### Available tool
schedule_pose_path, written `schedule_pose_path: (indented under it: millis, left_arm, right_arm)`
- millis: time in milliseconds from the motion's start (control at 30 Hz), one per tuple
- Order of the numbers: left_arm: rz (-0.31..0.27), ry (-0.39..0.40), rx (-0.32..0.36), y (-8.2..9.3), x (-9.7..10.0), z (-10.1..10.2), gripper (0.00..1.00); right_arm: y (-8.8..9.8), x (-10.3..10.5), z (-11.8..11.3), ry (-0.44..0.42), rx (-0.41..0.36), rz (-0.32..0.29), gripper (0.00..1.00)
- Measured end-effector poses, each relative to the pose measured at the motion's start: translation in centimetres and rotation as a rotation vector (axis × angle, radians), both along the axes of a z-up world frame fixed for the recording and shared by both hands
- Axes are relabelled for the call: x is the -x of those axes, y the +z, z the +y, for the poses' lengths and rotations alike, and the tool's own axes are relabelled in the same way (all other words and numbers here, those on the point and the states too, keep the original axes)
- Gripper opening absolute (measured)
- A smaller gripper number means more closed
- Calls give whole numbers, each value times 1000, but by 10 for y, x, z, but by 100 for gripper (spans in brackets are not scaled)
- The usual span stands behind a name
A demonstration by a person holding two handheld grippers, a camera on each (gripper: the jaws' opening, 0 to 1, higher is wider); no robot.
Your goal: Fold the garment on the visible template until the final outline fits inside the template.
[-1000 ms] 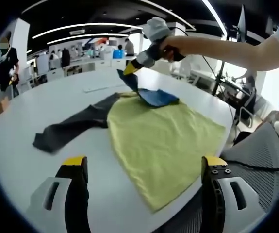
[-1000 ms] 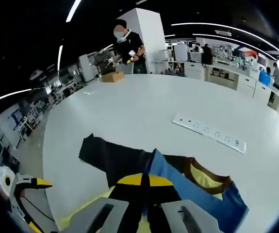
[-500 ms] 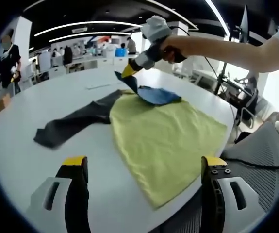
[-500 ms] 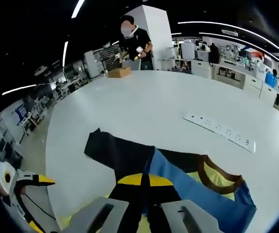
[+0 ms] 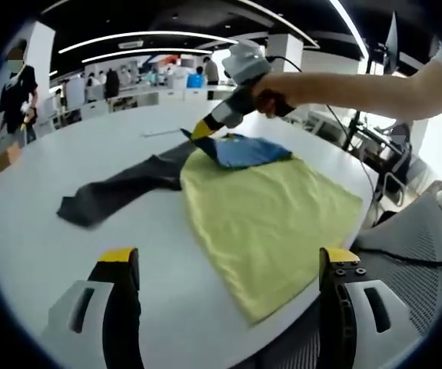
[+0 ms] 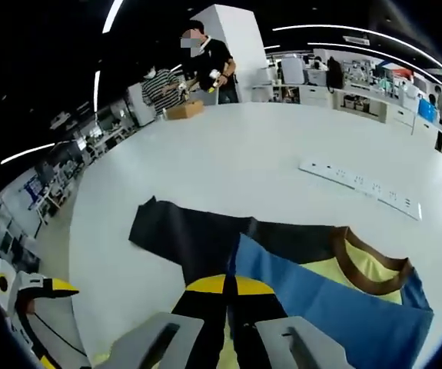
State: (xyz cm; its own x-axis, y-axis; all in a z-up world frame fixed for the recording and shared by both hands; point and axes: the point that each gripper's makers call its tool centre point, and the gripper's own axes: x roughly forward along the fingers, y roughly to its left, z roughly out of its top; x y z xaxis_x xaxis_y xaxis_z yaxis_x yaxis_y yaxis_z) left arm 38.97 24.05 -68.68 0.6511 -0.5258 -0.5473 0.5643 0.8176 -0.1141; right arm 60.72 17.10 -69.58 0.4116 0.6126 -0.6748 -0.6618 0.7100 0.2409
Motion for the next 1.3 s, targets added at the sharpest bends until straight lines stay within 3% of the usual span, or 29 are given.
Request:
schedule_pose_path:
  millis: [333, 400, 833, 933, 1300]
  left_arm:
    - [8, 14, -3, -3, -2, 8, 94]
    - [10, 15, -7, -4, -3, 9, 94]
    - [-7, 26, -23, 3, -9, 12, 98]
    - [-8, 29, -31, 4, -11, 14, 99]
    - [-25, 51, -30, 13, -25, 24, 99]
  right_arm:
    - [-15, -1, 9, -25, -48, 41, 1]
    - [-15, -1, 10, -26, -54, 39, 13]
    - [-1, 3, 3, 26, -43, -22, 50]
    - [3, 3, 1, 34, -55, -36, 64]
    - [23, 13, -9, 59, -102, -81, 84]
